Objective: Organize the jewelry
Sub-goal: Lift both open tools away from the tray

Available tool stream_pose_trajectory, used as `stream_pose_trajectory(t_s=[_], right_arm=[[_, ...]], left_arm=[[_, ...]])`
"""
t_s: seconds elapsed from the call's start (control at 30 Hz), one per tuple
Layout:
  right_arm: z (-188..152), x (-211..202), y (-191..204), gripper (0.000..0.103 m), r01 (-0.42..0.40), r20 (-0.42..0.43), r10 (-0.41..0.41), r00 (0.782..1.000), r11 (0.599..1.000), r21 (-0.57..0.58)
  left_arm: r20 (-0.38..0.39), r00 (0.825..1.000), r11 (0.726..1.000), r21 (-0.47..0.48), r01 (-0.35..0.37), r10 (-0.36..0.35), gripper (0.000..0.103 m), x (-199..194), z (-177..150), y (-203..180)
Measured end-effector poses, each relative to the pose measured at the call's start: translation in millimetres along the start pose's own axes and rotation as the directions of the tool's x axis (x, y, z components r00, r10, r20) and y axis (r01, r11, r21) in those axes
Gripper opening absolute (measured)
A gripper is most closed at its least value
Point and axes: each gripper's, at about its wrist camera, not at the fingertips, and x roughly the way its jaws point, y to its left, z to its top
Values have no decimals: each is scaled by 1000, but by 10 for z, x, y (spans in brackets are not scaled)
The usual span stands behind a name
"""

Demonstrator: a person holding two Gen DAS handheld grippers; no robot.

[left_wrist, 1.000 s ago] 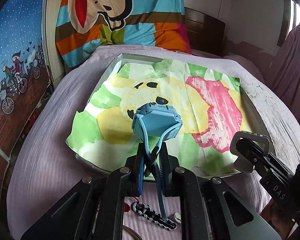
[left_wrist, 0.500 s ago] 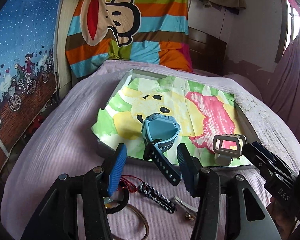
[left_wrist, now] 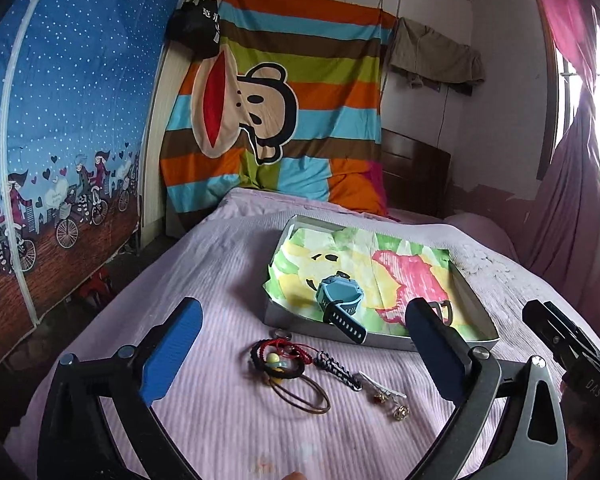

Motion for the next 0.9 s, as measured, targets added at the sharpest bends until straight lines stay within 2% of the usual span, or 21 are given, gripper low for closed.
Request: stream_pose_trajectory(t_s=[0.5, 0.7, 0.9], right_arm=[[-210, -557, 540, 103, -45, 17, 46, 999, 995, -89], [-292, -583, 664, 103, -63, 1, 63, 998, 991, -120], [-429, -446, 709, 103, -61, -60, 53, 997, 989, -135]], left_arm=[[79, 997, 999, 41, -26, 23, 100, -850, -199, 239], [80, 996, 997, 70, -34, 28, 100, -967, -292, 272], [14, 998, 989, 131, -61, 59, 100, -811, -416, 306]])
